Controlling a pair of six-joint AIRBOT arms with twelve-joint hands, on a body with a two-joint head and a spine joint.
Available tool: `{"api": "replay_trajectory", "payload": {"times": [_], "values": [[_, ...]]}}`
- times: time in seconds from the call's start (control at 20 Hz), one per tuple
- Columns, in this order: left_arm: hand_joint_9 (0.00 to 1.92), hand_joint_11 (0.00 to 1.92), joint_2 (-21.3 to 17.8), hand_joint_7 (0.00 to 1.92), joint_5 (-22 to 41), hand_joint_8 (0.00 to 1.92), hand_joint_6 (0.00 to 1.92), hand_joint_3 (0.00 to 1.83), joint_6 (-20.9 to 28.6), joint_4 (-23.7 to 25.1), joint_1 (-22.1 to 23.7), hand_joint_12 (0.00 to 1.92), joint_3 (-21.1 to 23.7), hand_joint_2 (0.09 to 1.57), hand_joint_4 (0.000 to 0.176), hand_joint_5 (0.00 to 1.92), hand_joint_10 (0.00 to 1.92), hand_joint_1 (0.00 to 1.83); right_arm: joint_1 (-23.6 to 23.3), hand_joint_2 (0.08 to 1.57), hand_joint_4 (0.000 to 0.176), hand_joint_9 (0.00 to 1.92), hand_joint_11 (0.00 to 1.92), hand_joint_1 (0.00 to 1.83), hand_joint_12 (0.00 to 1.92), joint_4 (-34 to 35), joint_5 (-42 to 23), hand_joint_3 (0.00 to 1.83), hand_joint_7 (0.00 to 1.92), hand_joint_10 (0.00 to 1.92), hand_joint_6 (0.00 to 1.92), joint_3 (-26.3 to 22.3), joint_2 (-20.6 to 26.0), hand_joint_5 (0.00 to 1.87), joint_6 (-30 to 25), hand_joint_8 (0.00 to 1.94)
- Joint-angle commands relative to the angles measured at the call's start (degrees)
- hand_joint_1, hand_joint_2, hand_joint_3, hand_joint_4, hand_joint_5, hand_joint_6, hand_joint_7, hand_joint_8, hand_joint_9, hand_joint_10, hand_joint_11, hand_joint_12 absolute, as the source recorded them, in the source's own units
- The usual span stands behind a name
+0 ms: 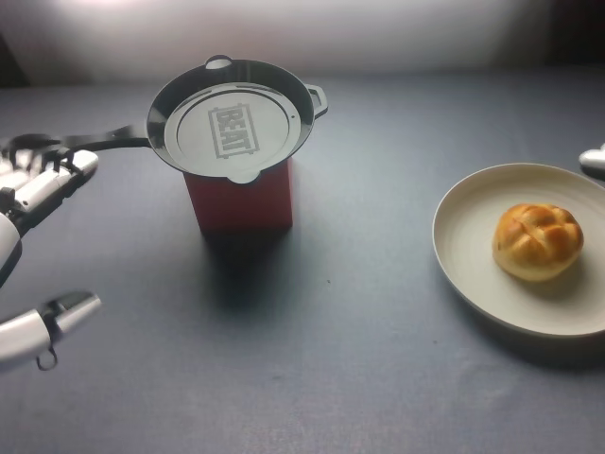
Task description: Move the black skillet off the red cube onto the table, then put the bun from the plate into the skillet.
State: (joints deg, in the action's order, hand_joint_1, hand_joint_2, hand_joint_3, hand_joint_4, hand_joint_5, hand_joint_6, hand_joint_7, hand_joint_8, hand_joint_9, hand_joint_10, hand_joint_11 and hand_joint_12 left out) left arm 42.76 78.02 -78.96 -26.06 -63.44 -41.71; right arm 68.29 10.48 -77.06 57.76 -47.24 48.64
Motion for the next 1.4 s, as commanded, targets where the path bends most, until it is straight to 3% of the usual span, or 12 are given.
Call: {"api": "replay_trajectory", "payload": {"times": [0.0, 0.3, 0.5, 0.65, 0.75, 0.9, 1.0, 1.15, 1.2, 1.25, 1.3, 1.35], "values": [[0.21, 0.00, -0.01, 0.23, 6.85, 0.00, 0.00, 0.00, 0.08, 0.79, 0.27, 0.68, -0.32, 1.13, 0.059, 0.28, 0.01, 0.56, -0.39, 1.29, 0.098, 0.27, 0.21, 0.52, 0.07, 0.94, -6.81, 0.00, 0.31, 0.00, 0.00, 0.24, 0.09, 0.33, -0.37, 0.00], [0.16, 0.00, 0.77, 0.21, 6.28, 0.00, 0.00, 0.00, 0.07, -1.52, 2.77, 0.52, -2.84, 1.10, 0.073, 0.28, 0.00, 0.50, -0.34, 1.28, 0.094, 0.22, 0.15, 0.55, 0.03, 0.94, -6.80, 0.00, 0.30, 0.00, 0.00, 0.26, 0.09, 0.34, -0.43, 0.00], [0.17, 0.00, 4.81, 0.23, -0.58, 0.00, 0.00, 0.00, 0.07, -5.13, 10.68, 0.55, -9.74, 1.13, 0.043, 0.31, 0.00, 0.63, -0.30, 1.30, 0.076, 0.24, 0.17, 0.58, 0.04, 0.93, -6.70, 0.00, 0.31, 0.00, 0.00, 0.31, 0.08, 0.34, -0.43, 0.00], [0.23, 0.00, 8.29, 0.24, -8.86, 0.00, 0.00, 0.00, 0.07, -7.81, 16.62, 0.42, -15.97, 1.09, 0.094, 0.30, 0.01, 0.61, -0.01, 1.30, 0.080, 0.25, 0.20, 0.58, 0.04, 0.92, -6.61, 0.00, 0.32, 0.01, 0.00, 0.43, 0.08, 0.35, -0.43, 0.00], [0.27, 0.00, 10.65, 0.26, -15.08, 0.00, 0.00, 0.00, 0.07, -9.13, 20.10, 0.51, -20.22, 1.06, 0.094, 0.32, 0.01, 0.67, -0.01, 1.30, 0.086, 0.27, 0.22, 0.60, 0.04, 0.92, -6.51, 0.00, 0.34, 0.01, 0.00, 0.47, 0.08, 0.36, -0.43, 0.01], [0.28, 0.00, 14.85, 0.27, -25.55, 0.01, 0.00, 0.00, 0.08, -9.81, 25.84, 0.56, -27.28, 1.05, 0.134, 0.32, 0.01, 0.68, 0.19, 1.29, 0.075, 0.27, 0.23, 0.60, 0.05, 0.91, -6.43, 0.00, 0.34, 0.01, 0.00, 0.51, 0.08, 0.36, -0.43, 0.00], [0.30, 0.00, 16.56, 0.32, -28.19, 0.01, 0.01, 0.00, 0.08, -10.38, 27.55, 0.77, -29.47, 1.05, 0.080, 0.35, 0.01, 0.77, 0.27, 1.30, 0.078, 0.29, 0.25, 0.59, 0.06, 0.90, -6.43, 0.00, 0.34, 0.01, 0.00, 0.62, 0.01, 0.36, -0.43, 0.00], [0.38, 0.00, 18.80, 0.42, -32.28, 0.01, 0.01, 0.00, 0.08, -11.30, 29.70, 0.80, -32.97, 1.06, 0.089, 0.49, 0.01, 0.88, 0.27, 1.30, 0.068, 0.31, 0.28, 0.62, 0.06, 0.78, -6.42, 0.00, 0.37, 0.01, 0.01, 0.79, -0.17, 0.38, -0.43, 0.01], [0.45, 0.00, 19.23, 0.49, -33.22, 0.01, 0.01, 0.00, 0.08, -11.49, 30.01, 0.89, -33.70, 1.06, 0.067, 0.56, 0.02, 0.92, 0.27, 1.31, 0.069, 0.30, 0.27, 0.62, 0.06, 0.78, -6.42, 0.00, 0.36, 0.01, 0.00, 0.79, -0.18, 0.37, -0.43, 0.00], [0.60, 0.09, 19.65, 0.66, -34.02, 0.02, 0.02, 0.00, 0.08, -11.84, 30.32, 1.01, -34.44, 1.07, 0.000, 0.69, 0.04, 0.94, 0.27, 1.31, 0.069, 0.30, 0.27, 0.63, 0.05, 0.76, -6.39, 0.00, 0.35, 0.00, 0.00, 0.79, -0.20, 0.37, -0.43, 0.00], [0.80, 0.23, 20.08, 0.89, -34.74, 0.03, 0.84, 0.00, 0.08, -12.15, 30.56, 1.18, -35.16, 1.16, 0.074, 0.88, 0.07, 1.01, 0.27, 1.31, 0.066, 0.31, 0.28, 0.64, 0.06, 0.73, -6.35, 0.00, 0.36, 0.01, 0.00, 0.82, -0.23, 0.37, -0.43, 0.00], [0.93, 0.46, 20.32, 0.96, -34.97, 0.87, 0.89, 0.00, 0.08, -12.36, 30.72, 1.41, -35.54, 1.13, 0.021, 0.95, 0.38, 1.17, 0.27, 1.31, 0.072, 0.31, 0.29, 0.62, 0.06, 0.69, -6.32, 0.00, 0.36, 0.01, 0.00, 0.82, -0.25, 0.37, -0.43, 0.00]]}}
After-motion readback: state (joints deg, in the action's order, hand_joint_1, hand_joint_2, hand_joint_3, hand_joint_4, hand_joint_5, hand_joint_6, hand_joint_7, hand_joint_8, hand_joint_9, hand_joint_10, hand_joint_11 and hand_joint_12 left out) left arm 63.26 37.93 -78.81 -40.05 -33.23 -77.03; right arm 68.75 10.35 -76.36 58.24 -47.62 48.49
